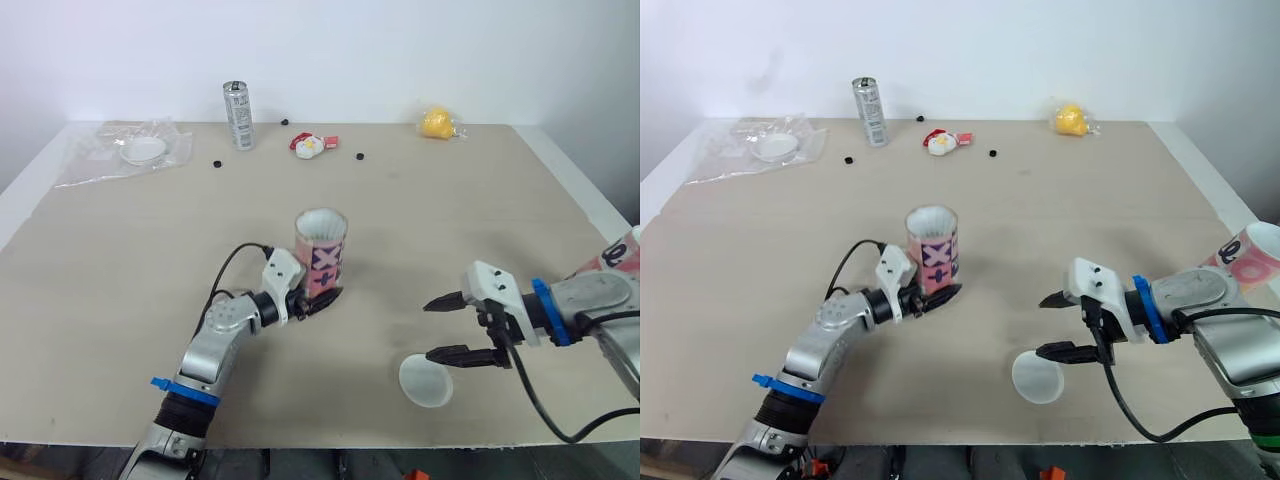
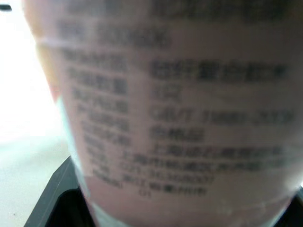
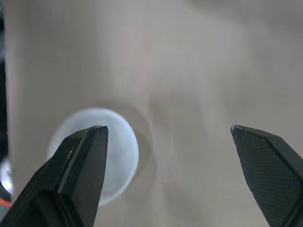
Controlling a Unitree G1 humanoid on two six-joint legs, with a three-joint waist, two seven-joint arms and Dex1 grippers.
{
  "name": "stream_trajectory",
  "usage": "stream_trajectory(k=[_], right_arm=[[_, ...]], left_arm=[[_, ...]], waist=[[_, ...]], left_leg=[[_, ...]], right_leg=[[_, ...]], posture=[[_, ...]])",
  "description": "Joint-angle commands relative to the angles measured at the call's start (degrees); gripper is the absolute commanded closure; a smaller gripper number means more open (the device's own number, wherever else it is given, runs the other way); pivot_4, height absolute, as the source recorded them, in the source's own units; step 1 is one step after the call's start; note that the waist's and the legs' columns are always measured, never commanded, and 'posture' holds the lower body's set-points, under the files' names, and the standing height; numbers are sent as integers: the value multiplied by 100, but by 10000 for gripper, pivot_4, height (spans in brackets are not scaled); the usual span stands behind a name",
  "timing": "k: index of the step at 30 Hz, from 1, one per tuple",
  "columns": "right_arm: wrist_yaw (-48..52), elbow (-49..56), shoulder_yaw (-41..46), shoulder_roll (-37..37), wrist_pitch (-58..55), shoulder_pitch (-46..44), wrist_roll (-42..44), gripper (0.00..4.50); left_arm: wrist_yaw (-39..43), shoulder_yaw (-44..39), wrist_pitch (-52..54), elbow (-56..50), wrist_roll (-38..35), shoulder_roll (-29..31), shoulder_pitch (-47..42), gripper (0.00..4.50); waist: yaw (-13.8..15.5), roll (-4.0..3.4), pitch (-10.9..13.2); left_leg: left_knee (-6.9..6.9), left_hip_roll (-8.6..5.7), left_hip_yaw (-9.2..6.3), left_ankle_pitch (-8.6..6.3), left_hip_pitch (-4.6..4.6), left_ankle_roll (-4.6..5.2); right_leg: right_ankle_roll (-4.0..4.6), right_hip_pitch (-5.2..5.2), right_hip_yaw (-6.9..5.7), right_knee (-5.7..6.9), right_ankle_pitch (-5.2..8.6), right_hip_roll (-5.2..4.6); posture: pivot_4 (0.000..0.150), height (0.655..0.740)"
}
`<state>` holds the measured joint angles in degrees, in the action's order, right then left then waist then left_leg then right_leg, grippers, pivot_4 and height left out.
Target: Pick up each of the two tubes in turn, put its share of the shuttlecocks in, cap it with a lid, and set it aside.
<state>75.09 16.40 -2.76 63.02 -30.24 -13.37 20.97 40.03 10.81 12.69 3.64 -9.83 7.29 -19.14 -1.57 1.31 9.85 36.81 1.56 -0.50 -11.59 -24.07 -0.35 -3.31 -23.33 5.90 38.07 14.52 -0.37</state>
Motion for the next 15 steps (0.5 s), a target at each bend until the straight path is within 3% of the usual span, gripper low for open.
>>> stream_trajectory(k=[1, 13, 15], right_arm=[[64, 49, -57, 83, 99, -27, -101, 679], [75, 54, -704, 132, 519, -33, -869, 679], [77, 61, -741, 102, 543, -49, -919, 8362]], left_arm=[[-23, 69, -268, 265, 22, -53, 61, 14501], [-28, 184, -566, 666, 79, -107, 223, 14501], [-58, 175, -582, 690, 83, -133, 229, 14501]], waist=[[13, -1, -1], [21, -14, -11], [21, -15, -13]], left_leg=[[0, -1, 2, 0, 0, 0], [11, -1, 7, 0, 3, 0], [12, -1, 6, 0, 5, 0]], right_leg=[[-2, 0, 3, 0, -1, -1], [-8, 5, 6, 0, -6, -1], [-8, 8, 5, 0, -6, -1]], posture=[[1500, 7400], [1500, 7400], [1500, 7400]])
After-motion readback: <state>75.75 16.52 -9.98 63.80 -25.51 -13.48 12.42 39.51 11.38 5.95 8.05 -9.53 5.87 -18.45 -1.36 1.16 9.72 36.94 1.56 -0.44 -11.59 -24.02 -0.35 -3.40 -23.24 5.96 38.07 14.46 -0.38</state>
